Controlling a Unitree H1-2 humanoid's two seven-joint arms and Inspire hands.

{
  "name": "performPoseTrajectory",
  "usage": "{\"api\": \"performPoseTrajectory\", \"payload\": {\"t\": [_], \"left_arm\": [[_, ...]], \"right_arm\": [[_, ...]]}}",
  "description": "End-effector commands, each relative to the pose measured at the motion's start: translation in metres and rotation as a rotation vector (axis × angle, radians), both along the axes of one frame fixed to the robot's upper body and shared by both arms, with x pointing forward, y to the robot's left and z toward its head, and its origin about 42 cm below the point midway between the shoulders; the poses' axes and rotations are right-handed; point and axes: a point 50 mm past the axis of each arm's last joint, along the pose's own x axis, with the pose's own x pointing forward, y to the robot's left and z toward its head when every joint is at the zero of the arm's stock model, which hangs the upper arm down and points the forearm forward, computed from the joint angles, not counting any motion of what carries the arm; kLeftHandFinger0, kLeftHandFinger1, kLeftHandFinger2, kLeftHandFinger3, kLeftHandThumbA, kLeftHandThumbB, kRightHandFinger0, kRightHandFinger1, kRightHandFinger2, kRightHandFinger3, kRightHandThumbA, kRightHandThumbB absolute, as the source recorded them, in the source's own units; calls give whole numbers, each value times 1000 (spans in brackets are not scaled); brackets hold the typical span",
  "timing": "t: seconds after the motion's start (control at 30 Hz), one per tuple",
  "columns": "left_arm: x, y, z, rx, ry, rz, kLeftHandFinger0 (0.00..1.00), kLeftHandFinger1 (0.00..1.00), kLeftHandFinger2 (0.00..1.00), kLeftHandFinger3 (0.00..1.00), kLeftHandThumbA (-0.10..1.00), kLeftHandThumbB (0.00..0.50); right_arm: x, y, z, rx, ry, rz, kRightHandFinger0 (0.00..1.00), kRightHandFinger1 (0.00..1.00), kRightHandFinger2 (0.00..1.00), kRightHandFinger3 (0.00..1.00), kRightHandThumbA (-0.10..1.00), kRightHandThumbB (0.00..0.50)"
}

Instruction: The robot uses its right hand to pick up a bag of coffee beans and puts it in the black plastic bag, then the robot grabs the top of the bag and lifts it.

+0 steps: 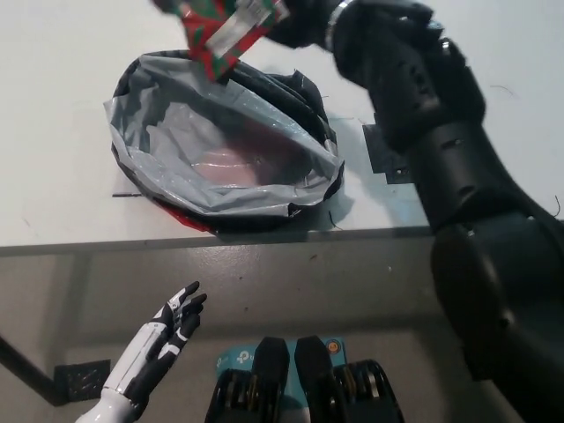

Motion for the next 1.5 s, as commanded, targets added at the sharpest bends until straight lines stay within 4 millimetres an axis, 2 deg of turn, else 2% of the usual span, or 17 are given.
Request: {"api": "performPoseTrajectory", "payload": {"t": [0.0, 0.1, 0.13, 0.2, 0.23, 0.27, 0.5, 0.57, 0.73, 0.83, 0.9, 1.03, 1.07, 1.13, 1.27, 1.4, 1.47], "left_arm": [[3, 0, 13, 39, -38, -30, 1000, 1000, 1000, 1000, 866, 176], [4, 0, 14, 39, -40, -34, 1000, 1000, 1000, 1000, 866, 178], [4, 0, 14, 38, -41, -39, 1000, 1000, 1000, 1000, 854, 173], [4, -1, 15, 39, -45, -46, 1000, 1000, 1000, 1000, 847, 166], [5, -1, 15, 37, -46, -48, 1000, 1000, 1000, 1000, 837, 159], [5, -1, 17, 44, -47, -53, 1000, 1000, 1000, 1000, 835, 156], [8, -3, 18, 52, -50, -65, 1000, 1000, 1000, 1000, 842, 165], [9, -3, 19, 59, -58, -70, 1000, 1000, 1000, 1000, 844, 163], [12, -4, 22, 65, -57, -77, 1000, 1000, 1000, 1000, 854, 177], [13, -4, 22, 70, -56, -78, 1000, 1000, 1000, 1000, 856, 179], [14, -5, 23, 80, -53, -80, 1000, 1000, 1000, 1000, 875, 203], [15, -6, 24, 77, -46, -89, 1000, 1000, 1000, 1000, 880, 206], [16, -6, 24, 79, -48, -92, 1000, 1000, 1000, 1000, 880, 204], [16, -6, 24, 82, -52, -96, 1000, 1000, 1000, 1000, 883, 199], [18, -5, 24, 79, -58, -98, 1000, 1000, 1000, 1000, 875, 194], [19, -6, 25, 81, -58, -102, 1000, 1000, 1000, 1000, 875, 190], [19, -6, 25, 82, -58, -103, 1000, 1000, 1000, 1000, 875, 188]], "right_arm": [[-6, 31, 37, -114, -127, 55, 0, 322, 911, 940, -100, 164], [-5, 36, 33, -180, -143, 32, 0, 363, 935, 953, -100, 173], [-5, 38, 31, -216, -150, 19, 0, 385, 952, 1000, -100, 196], [-5, 41, 29, -269, -161, 4, 0, 365, 919, 1000, -100, 212], [-5, 42, 29, -289, -173, 5, 0, 362, 902, 846, -100, 222], [-5, 43, 27, -331, -205, 18, 0, 377, 888, 792, -100, 226], [-4, 44, 22, -507, -322, 16, 0, 404, 827, 886, -100, 192], [-3, 42, 20, -601, -397, 34, 0, 383, 767, 865, -100, 173], [-2, 41, 22, -767, -523, 53, 0, 313, 750, 835, -100, 195], [-2, 40, 25, -781, -554, 61, 0, 305, 741, 846, -100, 194], [-1, 37, 28, -868, -660, 55, 1, 362, 719, 787, -100, 213], [0, 33, 26, -879, -673, 56, 7, 428, 785, 815, -100, 178], [1, 30, 25, -870, -674, 61, 11, 492, 870, 882, -100, 163], [1, 28, 22, -897, -701, 63, 32, 539, 918, 890, -100, 149], [0, 27, 15, -1030, -881, 52, 166, 647, 956, 908, -100, 146], [-1, 25, 10, -1070, -1000, 41, 152, 618, 944, 924, -100, 132], [-1, 25, 4, -1108, -1077, 24, 145, 611, 966, 1000, -100, 140]]}}
